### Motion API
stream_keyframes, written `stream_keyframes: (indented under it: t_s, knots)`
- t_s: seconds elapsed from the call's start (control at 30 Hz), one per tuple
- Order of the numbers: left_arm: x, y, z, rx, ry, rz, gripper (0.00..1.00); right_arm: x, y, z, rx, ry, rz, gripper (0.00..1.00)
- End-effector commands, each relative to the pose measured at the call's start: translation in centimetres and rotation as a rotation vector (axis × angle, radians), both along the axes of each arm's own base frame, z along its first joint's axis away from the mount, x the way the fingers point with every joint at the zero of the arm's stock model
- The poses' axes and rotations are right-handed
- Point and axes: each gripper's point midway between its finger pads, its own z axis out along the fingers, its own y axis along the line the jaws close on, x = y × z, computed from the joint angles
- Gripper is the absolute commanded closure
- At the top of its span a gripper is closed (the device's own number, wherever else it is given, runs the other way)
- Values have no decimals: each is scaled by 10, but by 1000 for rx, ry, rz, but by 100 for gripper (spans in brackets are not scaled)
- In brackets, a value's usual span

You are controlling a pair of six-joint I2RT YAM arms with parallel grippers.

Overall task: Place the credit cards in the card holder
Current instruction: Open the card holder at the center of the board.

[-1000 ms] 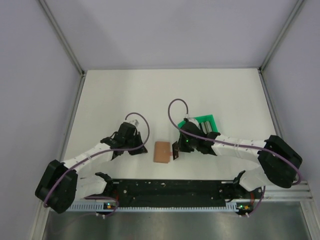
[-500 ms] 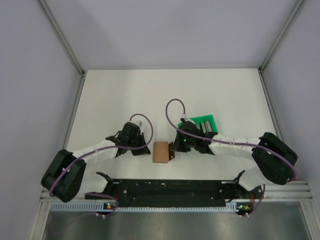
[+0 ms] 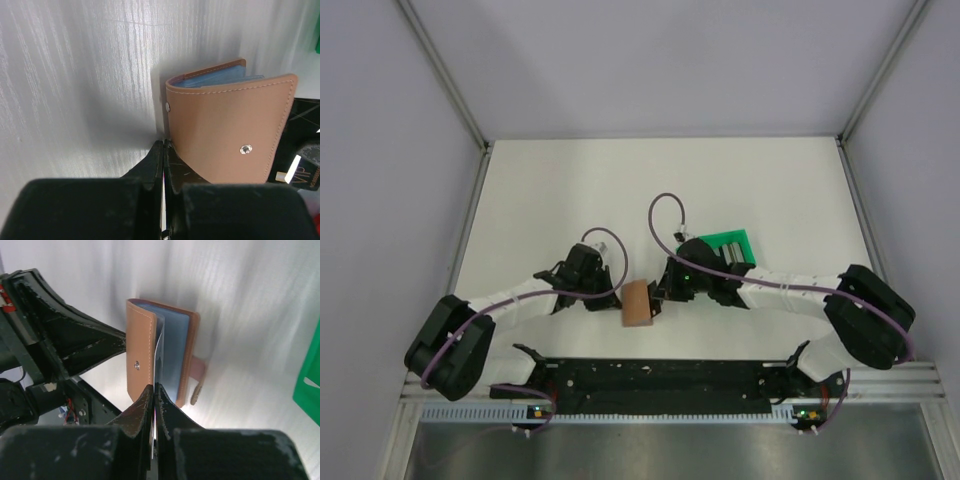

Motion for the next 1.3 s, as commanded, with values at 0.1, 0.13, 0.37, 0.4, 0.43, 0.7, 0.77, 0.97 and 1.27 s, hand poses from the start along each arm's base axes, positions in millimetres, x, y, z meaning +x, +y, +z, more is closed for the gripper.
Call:
stream_keyframes:
  t_s: [0.1, 0.13, 0.37, 0.4, 0.43, 0.7, 0.77, 0.97, 1.27]
  knots:
    - [19, -10, 14, -17, -59, -5, 100, 2, 45, 46, 171, -49, 96, 100]
    - [18, -11, 14, -22, -57, -6, 100, 1, 49, 47, 185, -44, 105, 100]
    - [18, -12, 13, -33, -46, 10, 100, -1, 68, 40, 182, -13, 146, 100]
    - [19, -11, 13, -33, -47, 14, 100, -1, 71, 41, 187, -12, 148, 100]
    - [18, -10, 12, -27, -44, 17, 100, -3, 73, 39, 187, -9, 156, 100]
    - [15, 27, -3, 140, -34, 110, 100, -2, 79, 0, 34, 31, 113, 100]
    - [12, 34, -6, 164, -22, 125, 100, -2, 76, -10, -10, 39, 101, 100]
    - [7, 42, -2, 181, -2, 154, 100, -3, 66, -34, -116, 44, 74, 100]
    - [16, 78, 48, 253, -133, 282, 67, -3, 60, -40, -179, 37, 66, 100]
